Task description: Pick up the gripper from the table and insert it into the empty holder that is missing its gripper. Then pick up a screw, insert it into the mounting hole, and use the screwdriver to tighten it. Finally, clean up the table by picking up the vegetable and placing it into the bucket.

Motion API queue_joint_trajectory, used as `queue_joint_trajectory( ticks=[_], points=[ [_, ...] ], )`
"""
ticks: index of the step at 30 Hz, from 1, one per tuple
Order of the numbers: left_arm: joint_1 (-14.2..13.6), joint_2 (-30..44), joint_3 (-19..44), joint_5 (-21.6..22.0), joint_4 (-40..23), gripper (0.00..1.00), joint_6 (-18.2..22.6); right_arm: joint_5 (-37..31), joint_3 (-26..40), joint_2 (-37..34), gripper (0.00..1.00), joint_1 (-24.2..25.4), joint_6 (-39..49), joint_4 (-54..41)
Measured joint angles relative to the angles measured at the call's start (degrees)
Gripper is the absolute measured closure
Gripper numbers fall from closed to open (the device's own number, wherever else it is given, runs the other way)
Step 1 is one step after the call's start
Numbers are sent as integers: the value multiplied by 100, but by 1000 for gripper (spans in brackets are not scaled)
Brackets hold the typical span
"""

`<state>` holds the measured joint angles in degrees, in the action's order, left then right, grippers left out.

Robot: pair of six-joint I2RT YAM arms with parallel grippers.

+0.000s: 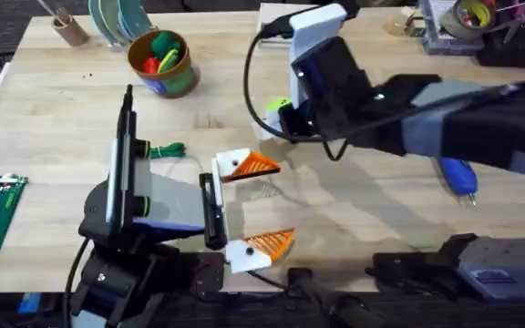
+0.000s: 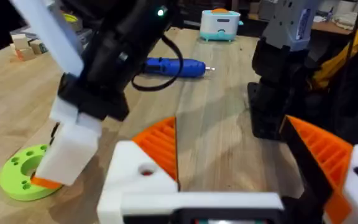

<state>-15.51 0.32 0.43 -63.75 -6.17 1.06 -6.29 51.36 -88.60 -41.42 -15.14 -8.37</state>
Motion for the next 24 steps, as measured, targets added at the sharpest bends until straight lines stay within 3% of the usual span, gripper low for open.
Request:
queue_joint_trajectory(
  ticks=[4, 8, 18, 24],
  points=[
    [0, 0, 0, 0, 0, 8, 2, -129, 353, -377, 62, -21, 2, -344],
    [0, 0, 0, 0, 0, 8, 2, -180, 594, -572, 147, -21, 17, -394],
    [0, 0, 0, 0, 0, 8, 0, -210, 666, -812, 261, -110, 28, -541],
    [0, 0, 0, 0, 0, 9, 2, -608, 677, -887, 347, -268, 160, -539]
  ],
)
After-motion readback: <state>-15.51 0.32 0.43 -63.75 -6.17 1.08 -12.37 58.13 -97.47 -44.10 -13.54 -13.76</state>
